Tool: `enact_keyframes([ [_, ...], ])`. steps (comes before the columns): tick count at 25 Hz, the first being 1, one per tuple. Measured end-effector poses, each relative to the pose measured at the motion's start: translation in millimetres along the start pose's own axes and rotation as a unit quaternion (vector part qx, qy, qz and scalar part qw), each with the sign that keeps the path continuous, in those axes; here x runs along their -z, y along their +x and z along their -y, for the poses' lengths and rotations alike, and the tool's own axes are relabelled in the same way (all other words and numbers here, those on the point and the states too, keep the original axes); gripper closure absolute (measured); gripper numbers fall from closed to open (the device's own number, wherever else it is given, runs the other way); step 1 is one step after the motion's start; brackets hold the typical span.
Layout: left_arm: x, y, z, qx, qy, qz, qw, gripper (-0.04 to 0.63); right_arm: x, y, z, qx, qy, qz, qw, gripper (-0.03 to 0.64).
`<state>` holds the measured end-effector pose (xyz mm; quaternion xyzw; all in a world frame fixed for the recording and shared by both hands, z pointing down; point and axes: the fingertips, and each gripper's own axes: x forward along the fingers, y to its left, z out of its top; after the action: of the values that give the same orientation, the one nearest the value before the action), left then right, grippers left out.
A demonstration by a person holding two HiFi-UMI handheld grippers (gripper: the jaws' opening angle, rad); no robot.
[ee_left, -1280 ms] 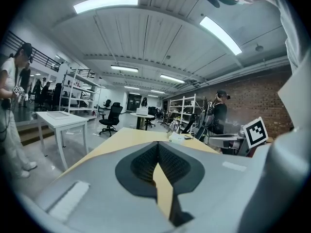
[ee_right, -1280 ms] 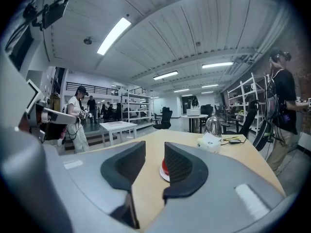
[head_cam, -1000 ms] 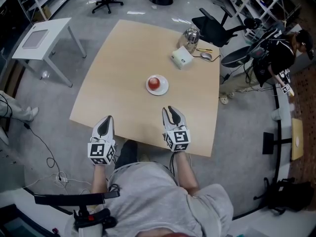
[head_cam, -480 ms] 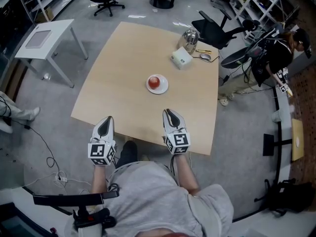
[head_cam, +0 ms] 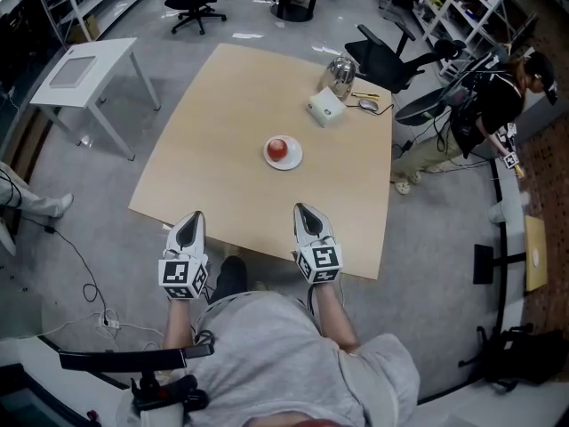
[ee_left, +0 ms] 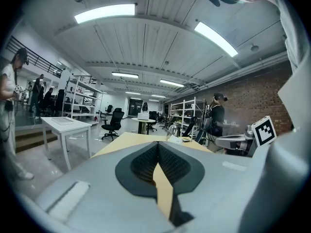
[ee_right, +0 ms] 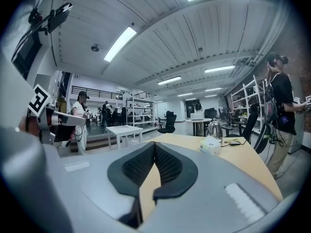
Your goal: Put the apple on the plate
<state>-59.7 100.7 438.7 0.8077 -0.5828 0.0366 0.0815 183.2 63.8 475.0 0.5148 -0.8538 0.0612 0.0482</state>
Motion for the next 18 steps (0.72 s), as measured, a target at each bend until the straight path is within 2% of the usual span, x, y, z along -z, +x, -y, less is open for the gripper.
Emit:
enact_keyframes([
  [8,-4.4,-10.4,13.0,0.003,0.004,0.004,1.0,0.577,-5.3,-20.5,0.0,-0.003,-0.002,0.006,1.0,0.611],
  [18,-5.1,-9.7,12.0,0.002,0.006,0.006,1.0,0.577,-7.7,-16.9,-3.0,-0.005,-0.012,0.007,1.0,0.611],
])
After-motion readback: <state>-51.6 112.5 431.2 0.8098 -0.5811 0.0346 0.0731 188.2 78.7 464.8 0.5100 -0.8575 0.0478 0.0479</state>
